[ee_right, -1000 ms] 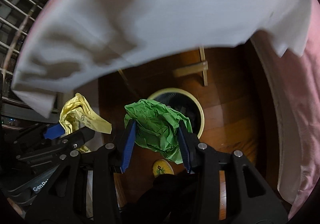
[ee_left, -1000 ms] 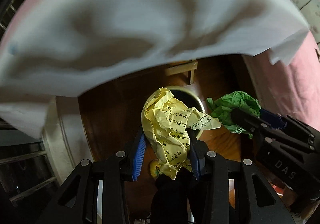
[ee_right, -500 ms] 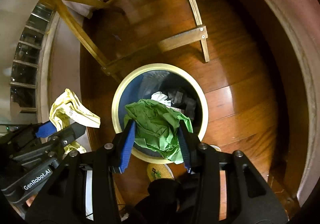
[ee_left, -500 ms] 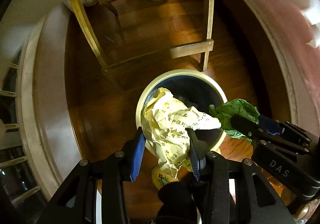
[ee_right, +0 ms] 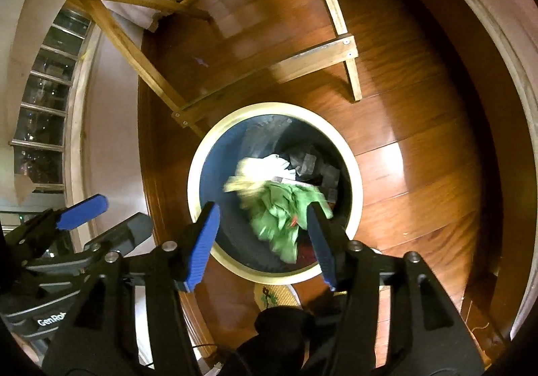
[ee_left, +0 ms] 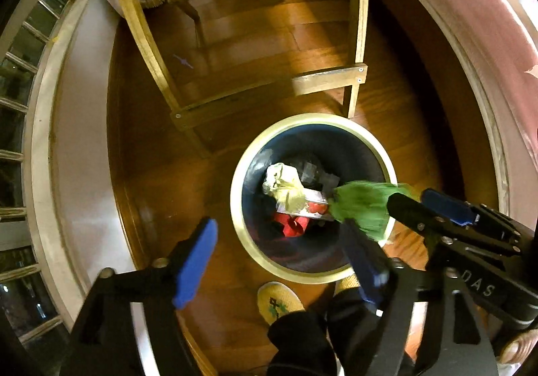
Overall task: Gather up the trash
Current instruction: 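Raise both open tools back over the table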
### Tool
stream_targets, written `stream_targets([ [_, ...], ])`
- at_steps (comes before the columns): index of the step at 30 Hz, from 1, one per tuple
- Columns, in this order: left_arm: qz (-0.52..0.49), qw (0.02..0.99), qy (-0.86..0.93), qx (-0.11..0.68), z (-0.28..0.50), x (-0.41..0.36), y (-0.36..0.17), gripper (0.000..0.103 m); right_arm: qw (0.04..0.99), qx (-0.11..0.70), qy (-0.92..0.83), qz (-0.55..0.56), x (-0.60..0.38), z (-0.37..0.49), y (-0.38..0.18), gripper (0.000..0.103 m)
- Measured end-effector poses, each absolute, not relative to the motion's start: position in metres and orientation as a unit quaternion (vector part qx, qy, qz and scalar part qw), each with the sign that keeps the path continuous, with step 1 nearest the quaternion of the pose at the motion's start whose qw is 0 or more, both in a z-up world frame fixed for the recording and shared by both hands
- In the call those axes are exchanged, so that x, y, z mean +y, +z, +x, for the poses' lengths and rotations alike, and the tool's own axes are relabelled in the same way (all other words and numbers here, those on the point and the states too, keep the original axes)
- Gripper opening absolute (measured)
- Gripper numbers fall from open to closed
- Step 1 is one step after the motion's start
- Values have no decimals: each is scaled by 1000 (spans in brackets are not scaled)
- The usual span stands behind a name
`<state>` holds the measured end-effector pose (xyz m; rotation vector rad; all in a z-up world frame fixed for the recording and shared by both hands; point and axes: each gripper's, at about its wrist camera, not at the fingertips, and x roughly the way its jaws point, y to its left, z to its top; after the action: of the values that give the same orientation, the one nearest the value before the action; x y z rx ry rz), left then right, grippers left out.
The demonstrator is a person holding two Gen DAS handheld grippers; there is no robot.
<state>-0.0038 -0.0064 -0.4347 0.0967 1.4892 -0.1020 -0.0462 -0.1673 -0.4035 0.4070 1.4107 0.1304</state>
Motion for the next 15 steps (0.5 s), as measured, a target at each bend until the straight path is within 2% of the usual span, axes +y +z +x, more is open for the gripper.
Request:
stream_targets([
  [2, 41, 736, -44, 674, -4, -3, -429, 84, 743, 639, 57, 190, -170, -47, -398, 61],
  [9, 36, 749, -41, 660, -5, 4, -395, 85, 757, 627, 55, 179, -169, -48, -365, 62],
  [15, 29, 762, -48, 645, -10, 1, -335, 85, 767, 616, 47, 171, -169, -53, -310, 62],
])
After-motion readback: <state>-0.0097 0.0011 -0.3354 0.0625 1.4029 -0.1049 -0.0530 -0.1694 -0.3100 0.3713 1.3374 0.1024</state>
